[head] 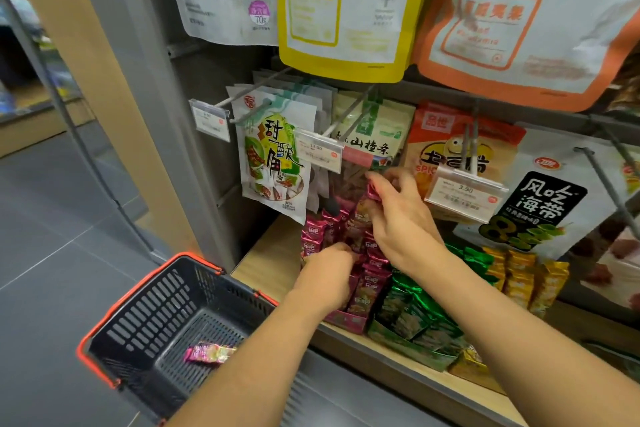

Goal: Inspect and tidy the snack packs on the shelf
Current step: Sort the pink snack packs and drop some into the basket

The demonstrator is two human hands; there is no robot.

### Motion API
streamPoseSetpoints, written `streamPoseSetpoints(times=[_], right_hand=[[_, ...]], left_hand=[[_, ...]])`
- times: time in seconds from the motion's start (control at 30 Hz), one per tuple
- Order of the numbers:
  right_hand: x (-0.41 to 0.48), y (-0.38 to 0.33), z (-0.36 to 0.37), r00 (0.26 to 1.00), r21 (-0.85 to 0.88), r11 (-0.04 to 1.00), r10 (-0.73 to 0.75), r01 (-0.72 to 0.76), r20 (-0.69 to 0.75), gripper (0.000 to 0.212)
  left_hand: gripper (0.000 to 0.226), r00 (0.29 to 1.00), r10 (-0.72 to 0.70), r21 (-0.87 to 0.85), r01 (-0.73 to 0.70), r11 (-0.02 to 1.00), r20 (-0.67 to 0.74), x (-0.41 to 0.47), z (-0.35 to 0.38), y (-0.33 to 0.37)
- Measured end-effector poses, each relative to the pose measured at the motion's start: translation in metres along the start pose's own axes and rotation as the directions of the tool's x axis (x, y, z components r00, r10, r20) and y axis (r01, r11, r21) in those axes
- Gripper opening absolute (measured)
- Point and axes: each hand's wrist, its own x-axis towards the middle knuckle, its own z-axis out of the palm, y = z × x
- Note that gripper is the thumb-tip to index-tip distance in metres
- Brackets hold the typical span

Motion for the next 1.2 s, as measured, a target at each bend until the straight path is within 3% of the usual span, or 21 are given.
streamPoseSetpoints(times=[0.2,0.4,0.47,0.53,0.63,0.73,0.83,0.9,0.97,1.03,1.1,1.2], right_hand=[[0.015,0.002,0.013,0.999,0.007,0.999,-0.044,0.044,-0.002,0.048],[0.017,0.027,0.04,0.987,-0.045,0.997,0.07,-0.064,0.142,0.037],[0.013,0.038,0.05,0.975,-0.122,0.988,0.118,-0.096,0.189,0.03],[0.007,0.047,0.062,0.962,-0.276,0.961,0.106,-0.034,0.251,0.024],[-0.001,0.055,0.076,0.921,-0.394,0.919,0.125,0.033,0.37,0.028],[0.006,0.059,0.072,0.844,-0.395,0.917,0.165,0.06,0.511,0.038],[0.017,0.061,0.065,0.745,-0.32,0.947,0.221,-0.01,0.629,0.045],[0.018,0.063,0.067,0.803,-0.182,0.963,0.266,-0.198,0.534,0.037],[0.022,0.064,0.066,0.885,0.069,0.915,0.362,-0.397,0.292,0.022],[0.032,0.068,0.066,0.881,0.176,0.864,0.459,-0.473,0.113,0.017],[0.043,0.072,0.069,0.867,0.064,0.868,0.484,-0.493,0.124,0.022],[0.053,0.075,0.08,0.831,-0.174,0.873,0.487,-0.456,0.268,0.034]], left_hand=[[0.049,1.0,0.013,-0.02,-0.013,1.0,0.0,-0.001,0.001,-0.004],[0.051,0.998,0.044,-0.058,-0.046,0.997,-0.048,-0.002,0.003,-0.007],[0.053,0.997,0.044,-0.081,-0.049,0.995,-0.06,-0.003,0.003,-0.008],[0.054,0.997,0.034,-0.097,-0.041,0.994,-0.068,-0.002,0.004,-0.008],[0.057,0.996,-0.005,-0.141,-0.007,0.99,-0.086,-0.002,0.006,-0.008],[0.074,0.992,-0.066,-0.191,0.044,0.981,-0.111,0.001,0.006,-0.007],[0.094,1.0,-0.016,-0.101,0.013,0.995,-0.022,0.003,0.008,-0.004],[0.095,0.997,0.004,-0.002,-0.004,1.0,0.08,0.004,0.01,-0.001],[0.09,0.993,-0.003,0.06,-0.004,0.998,0.118,0.004,0.012,0.002],[0.086,0.995,-0.007,0.089,-0.001,0.996,0.095,0.005,0.012,0.005],[0.083,0.997,-0.008,0.106,0.0,0.994,0.072,0.005,0.01,0.009],[0.079,0.997,-0.011,0.074,0.006,0.997,0.07,0.007,0.009,0.01]])
